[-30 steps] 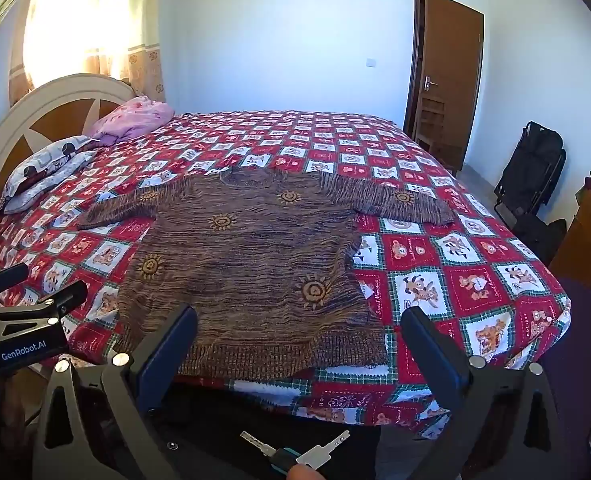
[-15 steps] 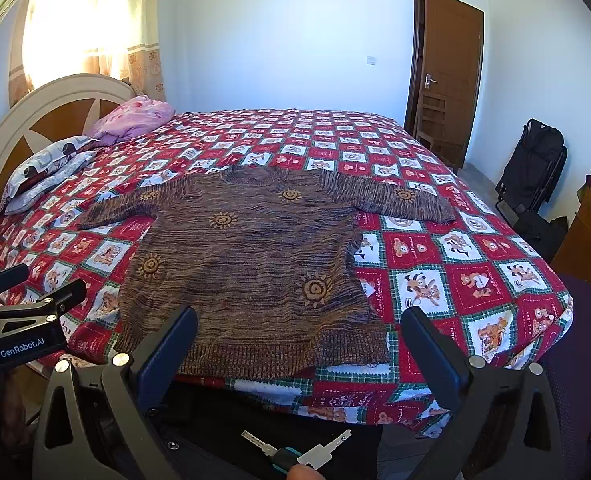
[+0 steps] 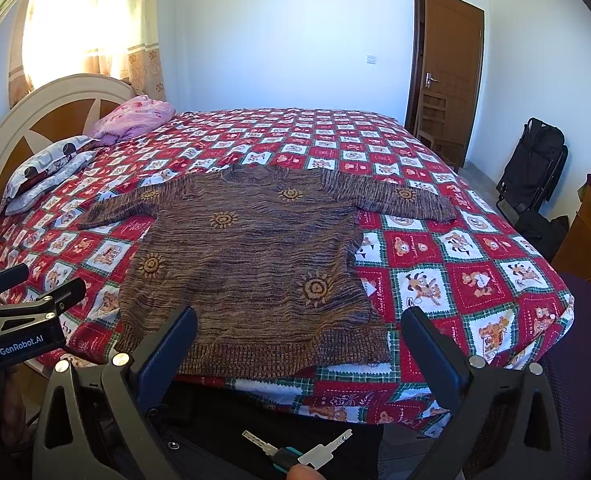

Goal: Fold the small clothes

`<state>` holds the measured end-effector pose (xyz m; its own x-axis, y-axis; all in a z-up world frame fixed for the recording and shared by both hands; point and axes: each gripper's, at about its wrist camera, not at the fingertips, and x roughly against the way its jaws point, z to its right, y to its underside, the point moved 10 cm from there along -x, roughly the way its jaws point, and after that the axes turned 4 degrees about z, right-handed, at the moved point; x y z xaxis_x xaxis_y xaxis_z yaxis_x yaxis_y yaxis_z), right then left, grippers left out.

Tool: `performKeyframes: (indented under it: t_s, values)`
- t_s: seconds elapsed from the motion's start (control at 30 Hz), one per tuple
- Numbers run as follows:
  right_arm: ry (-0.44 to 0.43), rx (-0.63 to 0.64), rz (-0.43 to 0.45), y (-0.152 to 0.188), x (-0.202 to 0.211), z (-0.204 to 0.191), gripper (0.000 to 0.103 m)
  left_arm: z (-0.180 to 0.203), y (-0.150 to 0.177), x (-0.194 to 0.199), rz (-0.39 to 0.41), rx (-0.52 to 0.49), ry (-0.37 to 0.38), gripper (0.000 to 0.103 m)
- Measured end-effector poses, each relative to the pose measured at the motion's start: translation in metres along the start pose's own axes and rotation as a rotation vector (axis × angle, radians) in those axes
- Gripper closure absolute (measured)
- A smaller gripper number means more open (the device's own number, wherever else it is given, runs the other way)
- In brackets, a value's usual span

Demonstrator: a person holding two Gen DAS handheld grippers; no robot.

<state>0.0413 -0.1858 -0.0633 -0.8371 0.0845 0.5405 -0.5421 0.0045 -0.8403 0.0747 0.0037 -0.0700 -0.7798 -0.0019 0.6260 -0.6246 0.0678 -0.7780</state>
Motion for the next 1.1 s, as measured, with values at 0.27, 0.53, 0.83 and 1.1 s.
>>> performKeyframes:
  t_s: [0.27, 0.53, 0.83, 1.1]
  values:
    - [-0.004, -0.003, -0.006, 0.0065, -0.0004, -0.0057, 0.001, -0.0038, 0.0049, -0.0040, -0.007, 0.010, 0.002, 0.000]
    - [-0.006, -0.004, -0.009, 0.0062, -0.0009, -0.0055, 0.001, -0.0044, 0.0062, -0.0055, -0.007, 0.010, 0.003, 0.000]
    - [-0.007, -0.006, -0.011, 0.0062, -0.0014, -0.0052, 0.001, -0.0037, 0.0087, -0.0078, -0.012, 0.015, 0.004, 0.000]
    - [-0.009, -0.008, -0.015, 0.0073, -0.0023, -0.0058, 0.001, -0.0034, 0.0095, -0.0081, -0.019, 0.023, 0.005, 0.000]
